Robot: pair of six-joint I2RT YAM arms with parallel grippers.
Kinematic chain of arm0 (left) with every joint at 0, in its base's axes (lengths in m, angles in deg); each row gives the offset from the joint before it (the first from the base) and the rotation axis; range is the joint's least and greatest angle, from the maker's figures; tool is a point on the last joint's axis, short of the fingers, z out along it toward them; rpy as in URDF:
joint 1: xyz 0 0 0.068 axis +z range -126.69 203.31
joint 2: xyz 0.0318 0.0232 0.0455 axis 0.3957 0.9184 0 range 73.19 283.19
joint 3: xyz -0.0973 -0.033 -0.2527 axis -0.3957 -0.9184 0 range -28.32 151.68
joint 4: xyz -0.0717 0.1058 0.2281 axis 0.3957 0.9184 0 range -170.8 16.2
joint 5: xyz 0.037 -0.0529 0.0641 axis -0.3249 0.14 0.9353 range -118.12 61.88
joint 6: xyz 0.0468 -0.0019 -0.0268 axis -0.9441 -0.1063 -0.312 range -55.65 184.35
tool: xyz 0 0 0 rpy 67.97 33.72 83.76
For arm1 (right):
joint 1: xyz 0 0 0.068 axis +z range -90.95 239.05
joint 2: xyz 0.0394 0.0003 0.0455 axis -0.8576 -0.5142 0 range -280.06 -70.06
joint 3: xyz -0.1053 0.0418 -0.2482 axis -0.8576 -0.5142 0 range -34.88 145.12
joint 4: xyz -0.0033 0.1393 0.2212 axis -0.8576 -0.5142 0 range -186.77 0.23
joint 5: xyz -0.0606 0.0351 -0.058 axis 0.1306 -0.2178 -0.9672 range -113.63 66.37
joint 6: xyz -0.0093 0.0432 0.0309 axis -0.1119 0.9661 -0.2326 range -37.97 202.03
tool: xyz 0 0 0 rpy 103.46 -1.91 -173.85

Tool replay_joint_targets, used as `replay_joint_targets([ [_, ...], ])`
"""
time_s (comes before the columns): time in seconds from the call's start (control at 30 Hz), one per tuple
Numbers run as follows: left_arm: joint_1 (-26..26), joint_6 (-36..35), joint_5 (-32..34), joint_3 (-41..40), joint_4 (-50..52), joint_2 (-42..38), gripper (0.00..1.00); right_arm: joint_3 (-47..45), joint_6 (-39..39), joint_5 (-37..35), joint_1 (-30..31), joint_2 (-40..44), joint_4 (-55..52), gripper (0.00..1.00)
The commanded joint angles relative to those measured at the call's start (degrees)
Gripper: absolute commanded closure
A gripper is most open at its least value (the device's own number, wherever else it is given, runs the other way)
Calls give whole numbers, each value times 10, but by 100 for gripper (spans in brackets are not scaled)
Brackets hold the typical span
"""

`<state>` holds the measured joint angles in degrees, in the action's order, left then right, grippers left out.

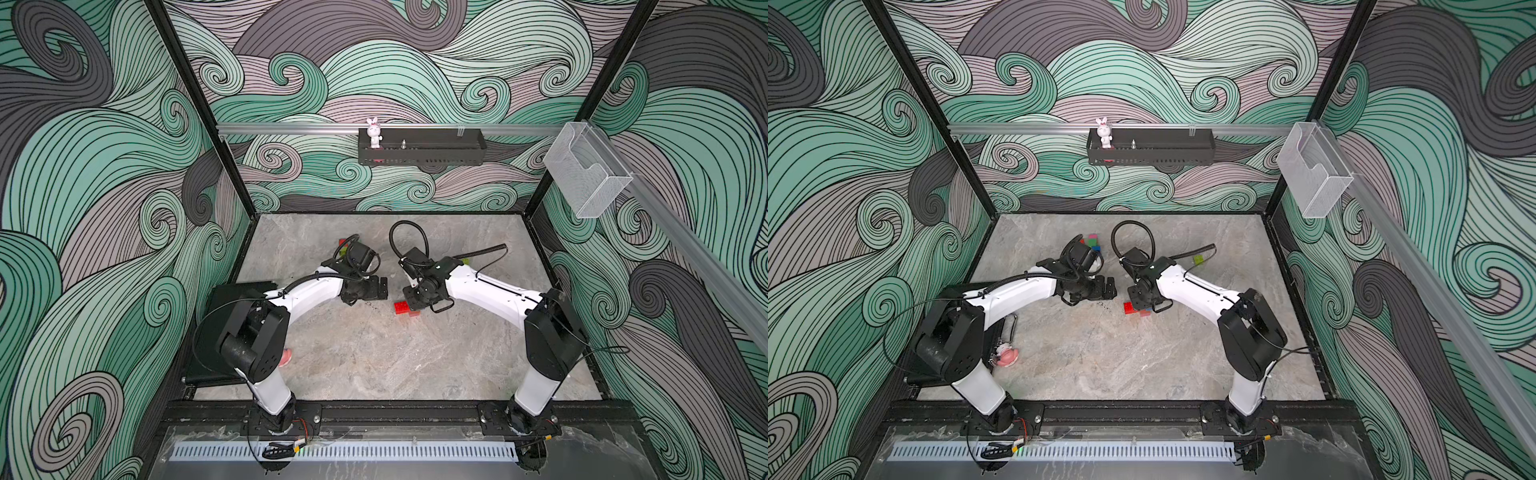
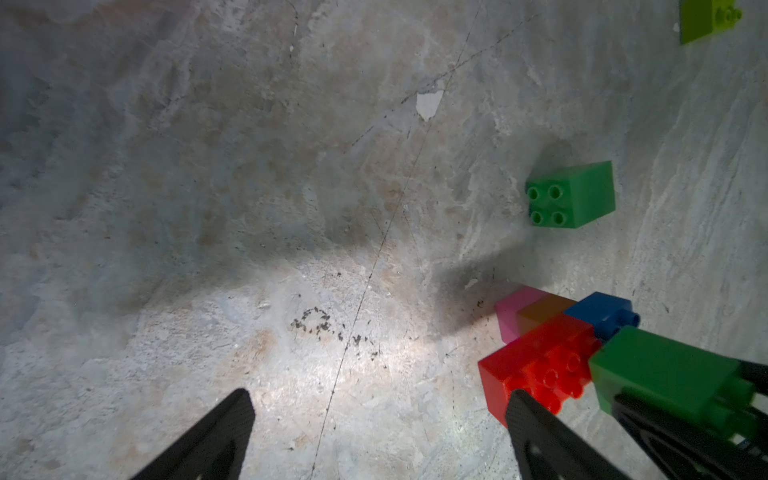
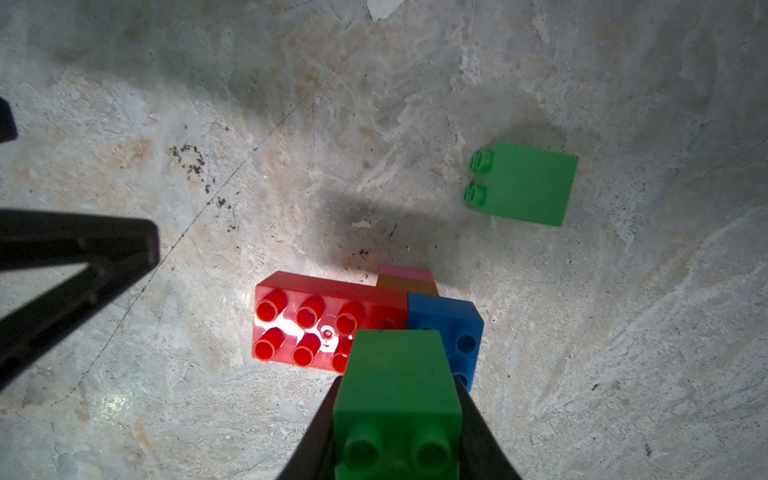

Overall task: Assemble the number 4 with lego
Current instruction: Assemble the lego brick with the lego brick.

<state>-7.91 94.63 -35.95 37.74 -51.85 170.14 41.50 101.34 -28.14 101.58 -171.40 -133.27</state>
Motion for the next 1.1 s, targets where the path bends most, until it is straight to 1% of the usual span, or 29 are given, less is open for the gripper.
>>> replay_joint_targets([
  [0.0,4,8,-10,0,16,9,1,12,4,-14,-2,-7,-3,100],
  [0.47,5,8,-12,0,16,15,1,16,35,-2,-7,-18,-8,100],
  [0.77,6,7,-13,-3,15,14,1,13,45,-20,-7,-28,-32,100],
  [1.07,6,9,-21,-9,8,19,1,10,68,3,-6,-49,-46,100],
])
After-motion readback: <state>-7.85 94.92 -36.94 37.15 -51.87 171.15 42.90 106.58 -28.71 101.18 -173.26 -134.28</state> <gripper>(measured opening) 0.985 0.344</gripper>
